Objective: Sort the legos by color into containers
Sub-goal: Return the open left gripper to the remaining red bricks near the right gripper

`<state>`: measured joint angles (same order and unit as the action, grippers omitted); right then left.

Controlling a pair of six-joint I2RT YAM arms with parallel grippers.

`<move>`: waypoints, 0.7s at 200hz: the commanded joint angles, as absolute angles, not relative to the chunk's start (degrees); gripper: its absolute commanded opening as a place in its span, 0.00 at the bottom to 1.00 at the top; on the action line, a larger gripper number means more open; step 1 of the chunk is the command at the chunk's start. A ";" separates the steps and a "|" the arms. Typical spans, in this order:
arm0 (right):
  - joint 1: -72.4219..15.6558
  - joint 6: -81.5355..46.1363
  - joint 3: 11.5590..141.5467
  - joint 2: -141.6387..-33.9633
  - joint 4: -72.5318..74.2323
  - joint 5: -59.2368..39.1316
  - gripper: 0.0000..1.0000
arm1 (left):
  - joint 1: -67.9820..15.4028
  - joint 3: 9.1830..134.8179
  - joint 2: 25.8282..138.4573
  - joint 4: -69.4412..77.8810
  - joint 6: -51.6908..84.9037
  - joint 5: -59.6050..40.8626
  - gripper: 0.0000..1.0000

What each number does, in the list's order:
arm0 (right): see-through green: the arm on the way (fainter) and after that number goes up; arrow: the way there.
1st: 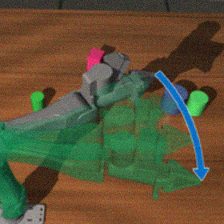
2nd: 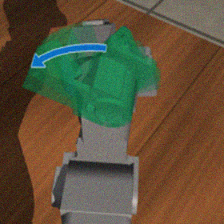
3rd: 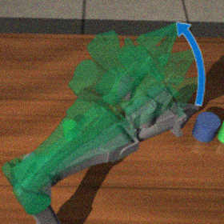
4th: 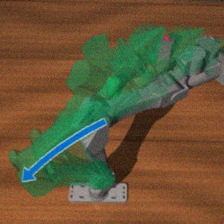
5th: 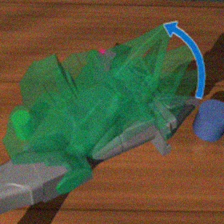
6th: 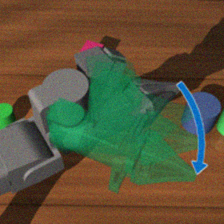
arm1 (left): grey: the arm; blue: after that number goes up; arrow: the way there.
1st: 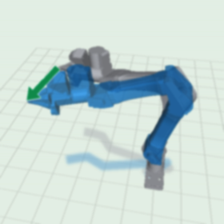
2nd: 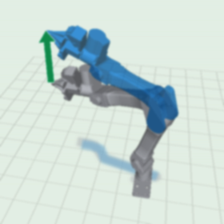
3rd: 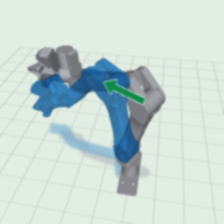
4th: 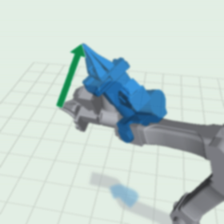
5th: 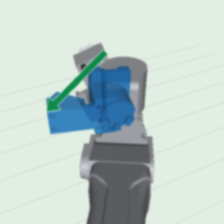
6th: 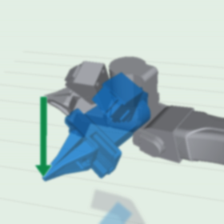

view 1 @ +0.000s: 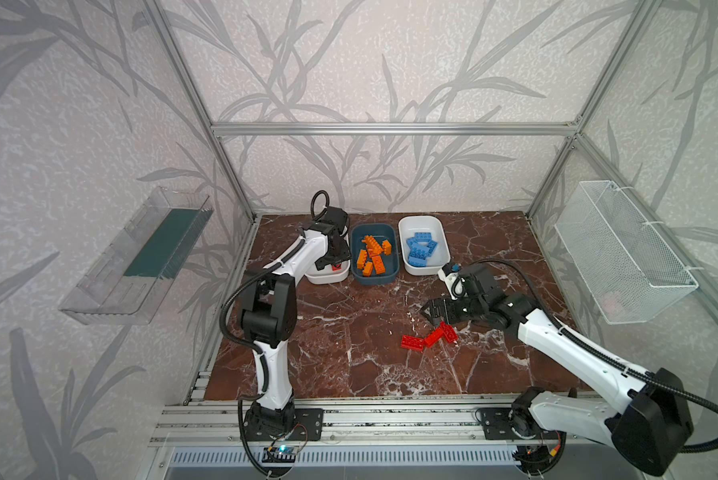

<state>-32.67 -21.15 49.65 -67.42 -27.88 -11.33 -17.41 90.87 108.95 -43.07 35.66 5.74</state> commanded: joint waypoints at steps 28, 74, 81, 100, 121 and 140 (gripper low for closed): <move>-32.54 -22.69 46.98 -61.96 -33.94 -7.24 0.99 | -32.35 78.07 97.43 -40.71 36.26 10.19 0.73; -32.60 -25.63 43.56 -53.35 -38.16 -6.09 0.99 | -47.01 66.99 94.06 -37.16 42.79 10.01 0.74; -32.69 -25.96 43.31 -52.25 -38.78 -5.96 0.99 | -49.19 66.09 93.95 -36.48 43.68 10.02 0.75; -32.97 -26.84 42.78 -48.85 -40.31 -5.89 0.99 | -54.27 65.22 94.64 -35.63 45.88 10.55 0.76; -33.66 -27.38 42.62 -45.44 -41.83 -5.78 0.99 | -57.93 65.14 95.71 -34.75 47.36 9.78 0.78; -33.87 -27.67 42.72 -43.06 -43.29 -5.11 0.99 | -59.74 64.64 96.22 -32.70 48.48 7.80 0.82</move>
<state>-33.36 -26.48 42.98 -45.82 -39.75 -6.39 -58.35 65.19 95.88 -35.44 45.15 8.40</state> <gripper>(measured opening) 0.990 0.795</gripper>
